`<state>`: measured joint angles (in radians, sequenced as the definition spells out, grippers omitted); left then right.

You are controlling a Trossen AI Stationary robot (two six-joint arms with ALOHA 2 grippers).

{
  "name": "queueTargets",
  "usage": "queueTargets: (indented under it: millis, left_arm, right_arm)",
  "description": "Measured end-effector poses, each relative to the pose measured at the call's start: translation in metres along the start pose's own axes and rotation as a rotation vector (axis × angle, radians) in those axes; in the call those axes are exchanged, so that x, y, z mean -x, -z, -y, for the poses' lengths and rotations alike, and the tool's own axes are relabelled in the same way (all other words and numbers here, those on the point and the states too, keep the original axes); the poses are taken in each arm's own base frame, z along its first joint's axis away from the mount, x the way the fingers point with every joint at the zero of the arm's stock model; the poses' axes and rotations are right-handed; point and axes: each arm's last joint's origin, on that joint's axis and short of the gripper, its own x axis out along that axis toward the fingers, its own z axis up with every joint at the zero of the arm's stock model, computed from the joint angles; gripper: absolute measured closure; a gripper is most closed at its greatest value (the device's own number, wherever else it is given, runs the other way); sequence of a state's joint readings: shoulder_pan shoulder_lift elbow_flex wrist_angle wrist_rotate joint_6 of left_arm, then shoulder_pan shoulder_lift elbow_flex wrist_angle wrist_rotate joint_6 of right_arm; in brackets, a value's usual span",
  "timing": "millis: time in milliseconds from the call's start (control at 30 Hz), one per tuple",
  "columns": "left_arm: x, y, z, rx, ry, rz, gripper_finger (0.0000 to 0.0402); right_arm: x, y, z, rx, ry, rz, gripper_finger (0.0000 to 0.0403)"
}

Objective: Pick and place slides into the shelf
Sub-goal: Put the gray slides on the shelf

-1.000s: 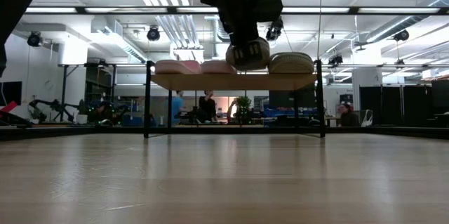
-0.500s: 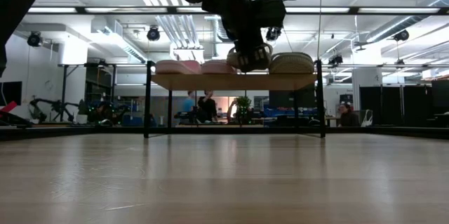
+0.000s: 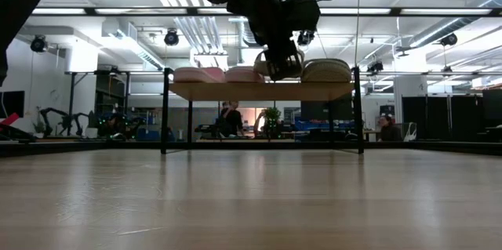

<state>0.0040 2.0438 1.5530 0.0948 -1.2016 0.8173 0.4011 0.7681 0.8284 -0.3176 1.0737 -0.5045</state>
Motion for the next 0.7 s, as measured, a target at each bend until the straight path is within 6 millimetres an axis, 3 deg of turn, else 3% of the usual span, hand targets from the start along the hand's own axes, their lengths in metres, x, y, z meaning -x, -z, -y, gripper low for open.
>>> queueTargets:
  millis: [367, 700]
  left_arm:
    - [0.004, -0.002, -0.015, 0.004, -0.004, 0.014, 0.0155]
    - [0.007, -0.002, -0.021, -0.025, -0.007, 0.016, 0.0132]
  right_arm:
    - [0.000, 0.000, 0.000, 0.000, 0.000, 0.000, 0.0213]
    - [0.000, 0.000, 0.000, 0.000, 0.000, 0.000, 0.0213]
